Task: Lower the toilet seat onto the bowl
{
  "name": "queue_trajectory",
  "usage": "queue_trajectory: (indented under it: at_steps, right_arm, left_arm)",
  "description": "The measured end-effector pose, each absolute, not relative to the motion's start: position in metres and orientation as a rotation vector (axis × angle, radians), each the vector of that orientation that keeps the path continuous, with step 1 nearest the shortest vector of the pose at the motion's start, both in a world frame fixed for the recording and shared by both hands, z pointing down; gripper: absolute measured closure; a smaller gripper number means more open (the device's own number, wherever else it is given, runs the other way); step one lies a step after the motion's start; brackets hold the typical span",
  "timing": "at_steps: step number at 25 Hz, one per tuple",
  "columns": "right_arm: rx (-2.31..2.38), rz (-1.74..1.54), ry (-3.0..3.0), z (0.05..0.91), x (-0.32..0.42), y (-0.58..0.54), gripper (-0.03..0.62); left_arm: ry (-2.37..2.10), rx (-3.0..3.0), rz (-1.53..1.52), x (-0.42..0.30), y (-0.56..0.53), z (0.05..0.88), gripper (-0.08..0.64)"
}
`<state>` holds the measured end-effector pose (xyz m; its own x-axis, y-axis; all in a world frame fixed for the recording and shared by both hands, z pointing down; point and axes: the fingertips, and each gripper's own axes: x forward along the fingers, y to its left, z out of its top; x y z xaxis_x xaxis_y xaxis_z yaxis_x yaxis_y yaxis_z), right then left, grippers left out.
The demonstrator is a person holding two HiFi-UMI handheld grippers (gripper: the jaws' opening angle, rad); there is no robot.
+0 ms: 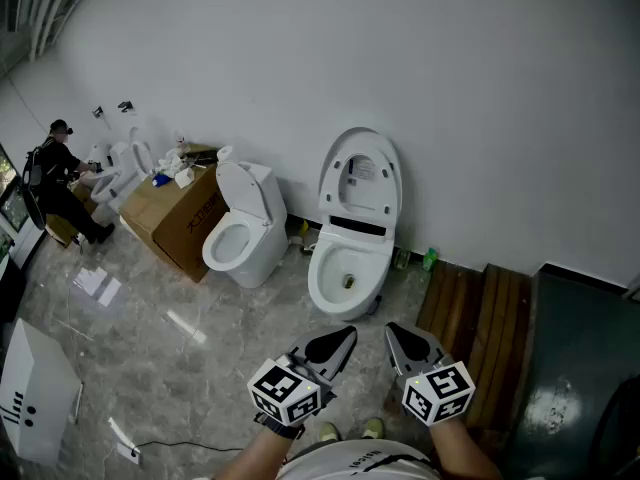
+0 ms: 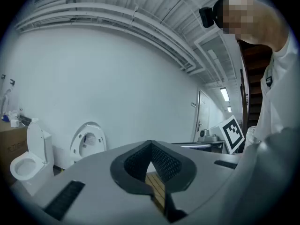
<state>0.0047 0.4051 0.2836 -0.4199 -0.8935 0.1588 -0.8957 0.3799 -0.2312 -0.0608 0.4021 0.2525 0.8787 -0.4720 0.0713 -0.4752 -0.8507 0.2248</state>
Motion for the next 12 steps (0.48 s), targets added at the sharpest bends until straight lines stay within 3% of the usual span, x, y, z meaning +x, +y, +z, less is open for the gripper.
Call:
queue_trajectory:
  at_steps: [12]
  right_arm:
    - [1.663,0.471,-2.656,0.285,0.009,0.405,0.577]
  left_arm:
    - [-0.692,2.806,0.004,-0.049,0.404,0.258,0.551]
